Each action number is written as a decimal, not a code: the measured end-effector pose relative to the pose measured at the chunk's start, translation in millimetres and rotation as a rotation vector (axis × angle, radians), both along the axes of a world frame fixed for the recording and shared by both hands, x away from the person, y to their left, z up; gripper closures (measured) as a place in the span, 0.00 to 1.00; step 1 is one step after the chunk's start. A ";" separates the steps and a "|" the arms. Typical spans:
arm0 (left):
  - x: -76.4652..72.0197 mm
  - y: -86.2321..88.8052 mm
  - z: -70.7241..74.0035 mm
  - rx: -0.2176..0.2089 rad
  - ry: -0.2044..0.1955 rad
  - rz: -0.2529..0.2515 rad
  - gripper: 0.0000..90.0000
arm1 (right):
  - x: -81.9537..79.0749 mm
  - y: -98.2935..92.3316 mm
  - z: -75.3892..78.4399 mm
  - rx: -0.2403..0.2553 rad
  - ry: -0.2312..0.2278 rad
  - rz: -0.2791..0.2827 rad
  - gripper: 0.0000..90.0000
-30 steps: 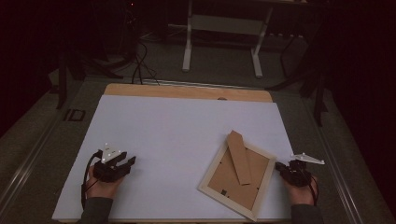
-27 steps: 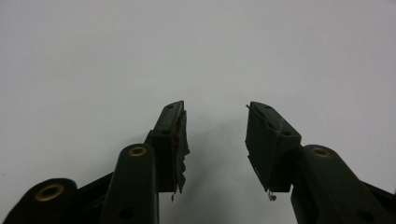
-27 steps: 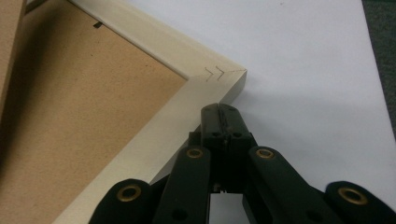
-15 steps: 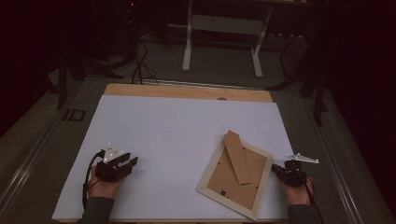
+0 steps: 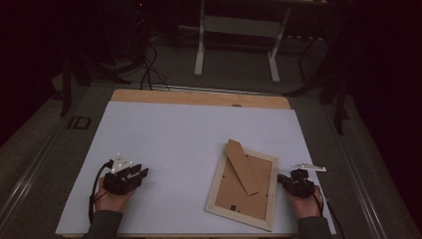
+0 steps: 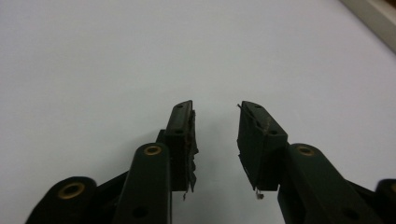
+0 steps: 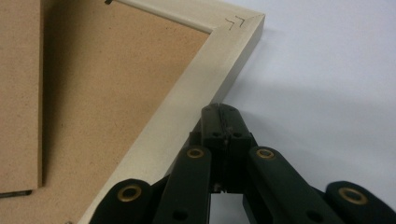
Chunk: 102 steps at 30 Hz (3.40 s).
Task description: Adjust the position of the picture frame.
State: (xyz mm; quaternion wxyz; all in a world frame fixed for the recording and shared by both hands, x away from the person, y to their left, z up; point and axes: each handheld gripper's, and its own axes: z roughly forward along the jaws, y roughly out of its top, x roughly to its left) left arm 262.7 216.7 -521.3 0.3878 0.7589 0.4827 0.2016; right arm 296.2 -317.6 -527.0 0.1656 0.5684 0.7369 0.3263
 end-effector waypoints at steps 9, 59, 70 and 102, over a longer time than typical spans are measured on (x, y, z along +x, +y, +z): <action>-0.4 -9.1 -0.3 0.010 0.003 -0.023 0.76 | 7.3 14.2 0.4 -0.015 -0.008 0.028 1.00; -15.6 -83.6 -0.2 -0.030 0.022 -0.223 0.79 | 3.8 62.6 6.2 -0.044 0.039 0.166 1.00; -22.2 -105.5 -3.5 -0.013 0.047 -0.299 0.83 | 2.9 62.5 7.8 -0.019 0.067 0.184 1.00; -33.3 -129.3 -13.5 0.147 0.081 -0.370 1.00 | 30.0 88.6 7.7 -0.066 0.071 0.188 1.00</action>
